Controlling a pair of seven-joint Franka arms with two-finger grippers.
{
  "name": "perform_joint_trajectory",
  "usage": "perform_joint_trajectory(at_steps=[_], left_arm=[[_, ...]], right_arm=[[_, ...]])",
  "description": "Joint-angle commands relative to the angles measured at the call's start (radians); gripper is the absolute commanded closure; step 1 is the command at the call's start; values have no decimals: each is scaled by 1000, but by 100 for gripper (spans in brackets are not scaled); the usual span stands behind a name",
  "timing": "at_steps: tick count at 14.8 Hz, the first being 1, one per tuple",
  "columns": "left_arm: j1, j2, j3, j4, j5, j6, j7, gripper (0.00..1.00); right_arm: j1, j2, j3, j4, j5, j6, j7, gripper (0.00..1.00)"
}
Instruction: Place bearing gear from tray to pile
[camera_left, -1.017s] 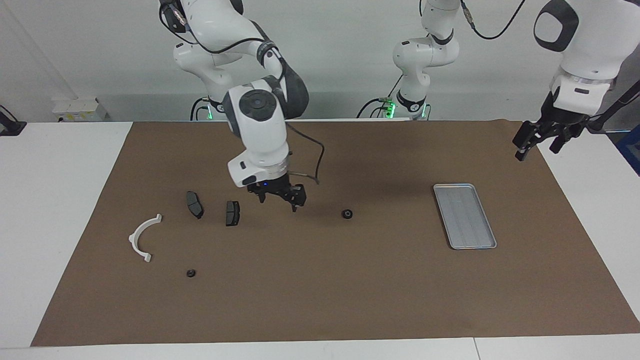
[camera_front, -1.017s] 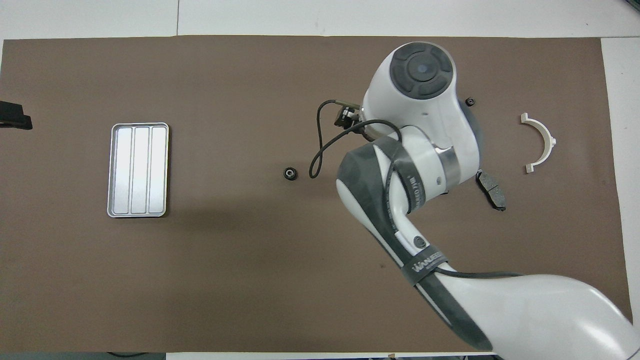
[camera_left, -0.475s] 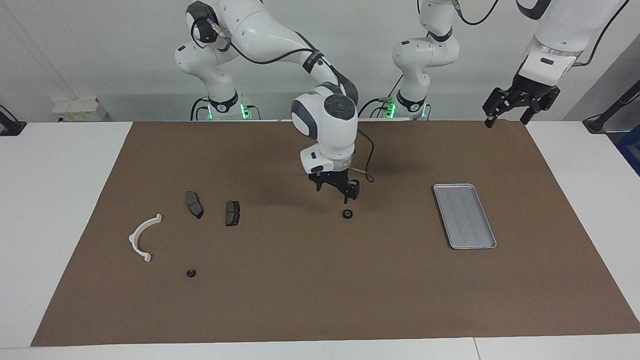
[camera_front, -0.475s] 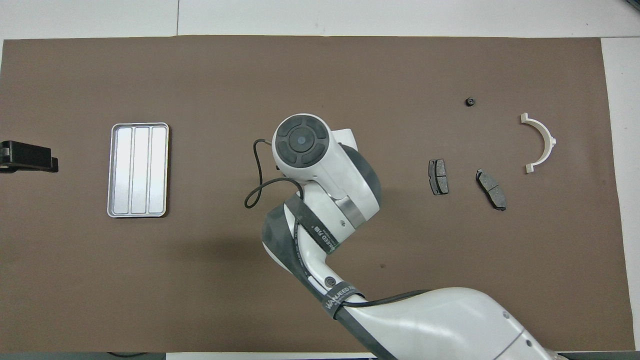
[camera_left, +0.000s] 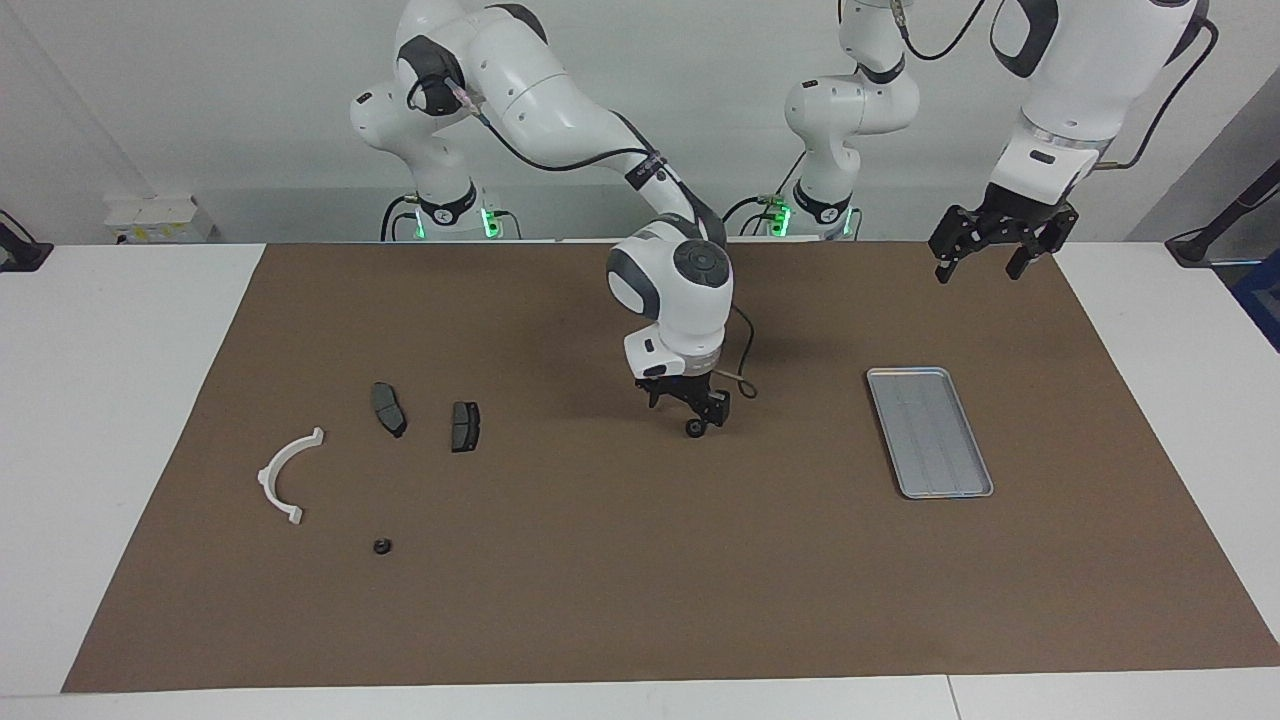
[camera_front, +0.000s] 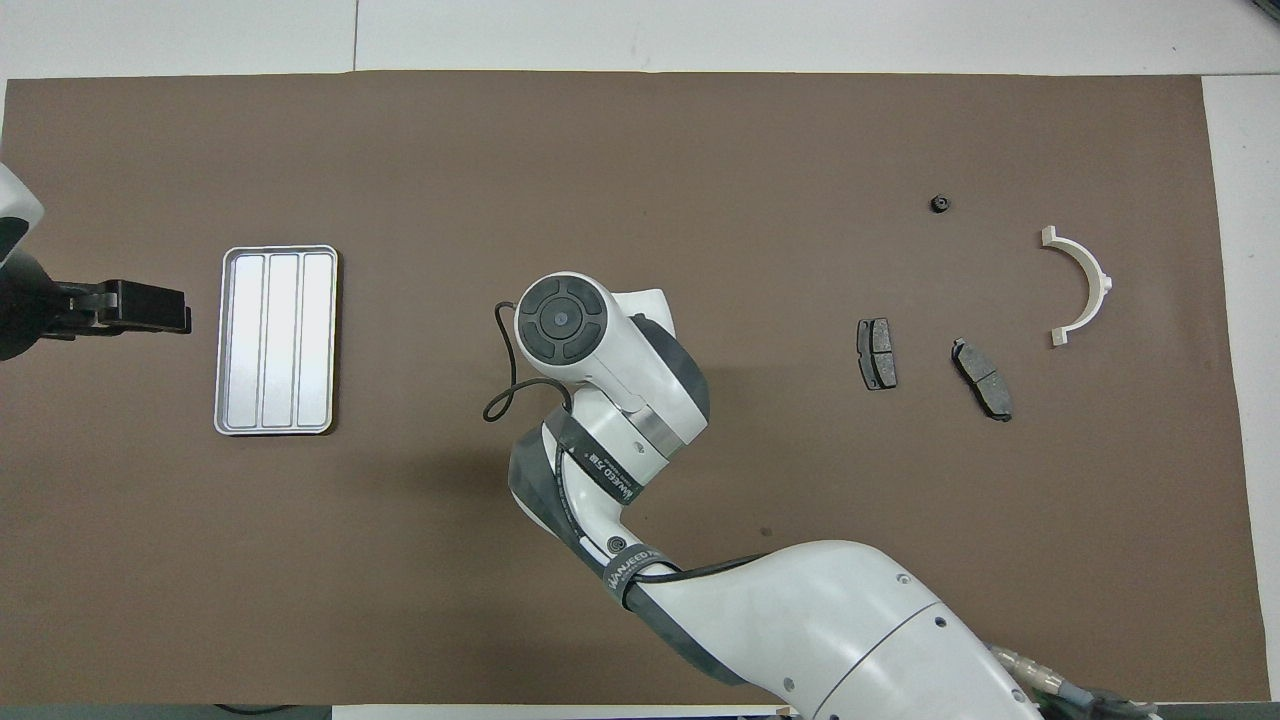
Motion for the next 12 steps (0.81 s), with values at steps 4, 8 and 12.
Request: perform_joint_trajectory(at_steps=[4, 8, 12], left_arm=[[-7, -24, 12, -24, -4, -49, 19, 0], [-8, -24, 12, -24, 0, -45, 28, 0], [-7, -26, 12, -24, 0, -45, 30, 0]], right_arm=[[19, 74, 1, 61, -16, 47, 37, 1], [19, 75, 1, 62, 4, 38, 35, 65], [13, 78, 1, 70, -13, 8, 34, 100]])
